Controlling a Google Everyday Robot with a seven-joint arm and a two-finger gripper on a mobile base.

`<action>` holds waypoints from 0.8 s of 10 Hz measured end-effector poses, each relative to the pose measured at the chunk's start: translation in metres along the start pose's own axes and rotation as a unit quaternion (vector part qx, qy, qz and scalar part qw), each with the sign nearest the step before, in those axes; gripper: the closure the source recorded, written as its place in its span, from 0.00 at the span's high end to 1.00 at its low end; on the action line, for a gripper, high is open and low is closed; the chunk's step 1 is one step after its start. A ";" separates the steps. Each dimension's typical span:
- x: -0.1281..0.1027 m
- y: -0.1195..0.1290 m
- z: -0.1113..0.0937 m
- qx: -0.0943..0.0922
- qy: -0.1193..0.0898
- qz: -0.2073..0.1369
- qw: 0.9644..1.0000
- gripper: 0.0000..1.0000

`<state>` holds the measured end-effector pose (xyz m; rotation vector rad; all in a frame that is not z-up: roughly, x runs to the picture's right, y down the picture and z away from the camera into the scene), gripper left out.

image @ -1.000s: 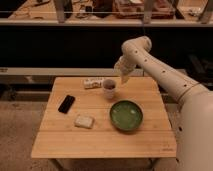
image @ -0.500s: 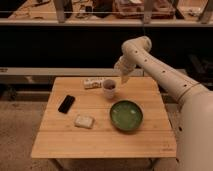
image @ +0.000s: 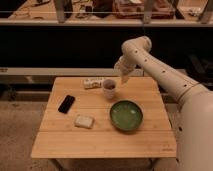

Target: Place the eraser on the white sponge

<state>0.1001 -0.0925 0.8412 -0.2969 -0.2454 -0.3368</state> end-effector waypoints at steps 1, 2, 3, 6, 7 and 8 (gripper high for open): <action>0.000 0.000 0.000 0.000 0.000 0.000 1.000 0.65; 0.000 0.000 0.000 0.000 0.000 0.000 1.000 0.65; 0.000 0.000 0.000 0.000 0.000 0.000 1.000 0.65; -0.008 -0.005 -0.002 0.002 -0.001 -0.015 1.000 0.65; -0.030 -0.015 -0.003 0.008 -0.011 -0.042 0.999 0.65; -0.067 -0.028 -0.006 0.017 -0.029 -0.083 0.996 0.65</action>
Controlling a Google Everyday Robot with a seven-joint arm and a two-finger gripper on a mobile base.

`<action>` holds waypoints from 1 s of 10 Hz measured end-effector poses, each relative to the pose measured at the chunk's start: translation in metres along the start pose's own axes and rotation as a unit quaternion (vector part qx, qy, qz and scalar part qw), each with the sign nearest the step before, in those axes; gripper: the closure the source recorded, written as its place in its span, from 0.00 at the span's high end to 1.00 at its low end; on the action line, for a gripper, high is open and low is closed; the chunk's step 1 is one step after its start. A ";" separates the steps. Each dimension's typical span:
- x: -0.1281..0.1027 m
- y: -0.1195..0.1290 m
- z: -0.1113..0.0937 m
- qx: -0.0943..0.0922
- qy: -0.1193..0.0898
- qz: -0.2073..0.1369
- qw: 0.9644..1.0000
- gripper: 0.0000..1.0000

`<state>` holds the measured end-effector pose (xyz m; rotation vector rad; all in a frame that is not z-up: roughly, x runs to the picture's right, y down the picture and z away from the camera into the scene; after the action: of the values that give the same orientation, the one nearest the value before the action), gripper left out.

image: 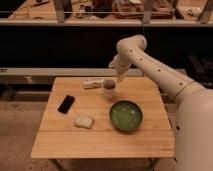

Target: Place the eraser on the white sponge

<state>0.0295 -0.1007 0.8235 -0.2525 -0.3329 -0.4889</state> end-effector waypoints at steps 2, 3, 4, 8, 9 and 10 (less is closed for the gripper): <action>-0.070 -0.022 -0.003 0.015 -0.043 -0.084 0.995 0.65; -0.096 -0.023 -0.002 0.016 -0.059 -0.118 0.991 0.65; -0.130 -0.021 0.005 0.015 -0.080 -0.167 0.983 0.65; -0.190 0.000 0.038 0.013 -0.090 -0.324 0.942 0.65; -0.189 0.000 0.038 0.013 -0.088 -0.325 0.942 0.65; -0.188 0.000 0.038 0.013 -0.087 -0.325 0.942 0.65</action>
<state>-0.1357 -0.0106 0.7888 -0.1554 -0.5993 -1.1170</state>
